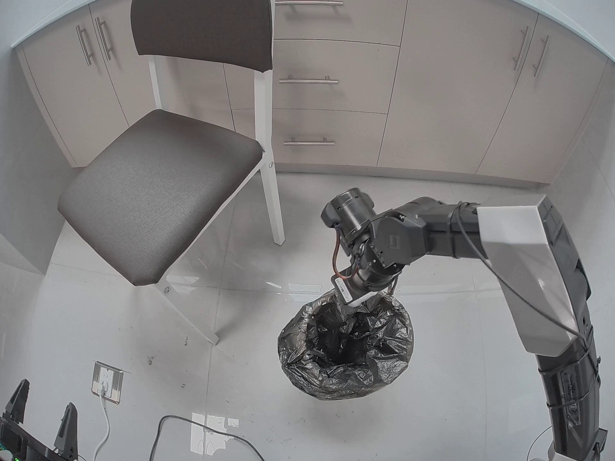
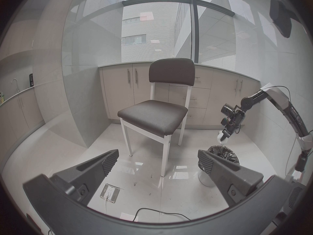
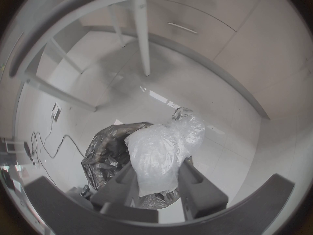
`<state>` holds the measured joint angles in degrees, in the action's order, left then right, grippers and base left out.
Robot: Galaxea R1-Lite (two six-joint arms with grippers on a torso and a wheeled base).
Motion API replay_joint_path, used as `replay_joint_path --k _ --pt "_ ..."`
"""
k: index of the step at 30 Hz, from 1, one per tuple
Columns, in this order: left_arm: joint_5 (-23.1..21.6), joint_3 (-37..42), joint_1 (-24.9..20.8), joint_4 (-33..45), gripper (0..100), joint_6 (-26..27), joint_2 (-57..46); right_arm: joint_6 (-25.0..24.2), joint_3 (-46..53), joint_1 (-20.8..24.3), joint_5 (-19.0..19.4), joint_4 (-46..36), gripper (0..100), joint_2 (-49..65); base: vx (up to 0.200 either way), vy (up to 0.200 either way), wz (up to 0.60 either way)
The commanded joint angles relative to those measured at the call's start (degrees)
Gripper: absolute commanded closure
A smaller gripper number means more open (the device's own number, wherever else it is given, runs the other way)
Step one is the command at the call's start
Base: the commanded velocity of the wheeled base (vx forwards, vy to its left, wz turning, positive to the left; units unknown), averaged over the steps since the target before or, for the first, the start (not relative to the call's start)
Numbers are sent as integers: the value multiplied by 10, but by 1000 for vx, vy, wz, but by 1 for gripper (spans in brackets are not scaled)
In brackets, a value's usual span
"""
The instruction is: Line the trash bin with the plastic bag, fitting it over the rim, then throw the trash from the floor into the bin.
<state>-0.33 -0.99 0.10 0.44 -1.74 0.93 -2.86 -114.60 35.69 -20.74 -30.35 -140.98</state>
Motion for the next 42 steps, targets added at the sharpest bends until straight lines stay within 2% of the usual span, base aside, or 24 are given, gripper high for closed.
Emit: replay_joint_path --k 1,12,30,31,42 --pt "0 7 0 0 0 0 -9 15 0 16 -3 -3 100 -36 0 0 0" --pt "0 7 1 0 0 0 -9 20 0 25 -9 6 100 -128 0 0 0" --pt "0 7 0 0 0 0 -9 21 0 28 -10 5 100 -137 0 0 0" --pt "0 7 0 -1 0 0 -9 21 0 28 -10 6 0 -137 0 0 0" --pt "0 7 0 -1 0 0 -9 16 0 28 -10 12 0 -137 0 0 0"
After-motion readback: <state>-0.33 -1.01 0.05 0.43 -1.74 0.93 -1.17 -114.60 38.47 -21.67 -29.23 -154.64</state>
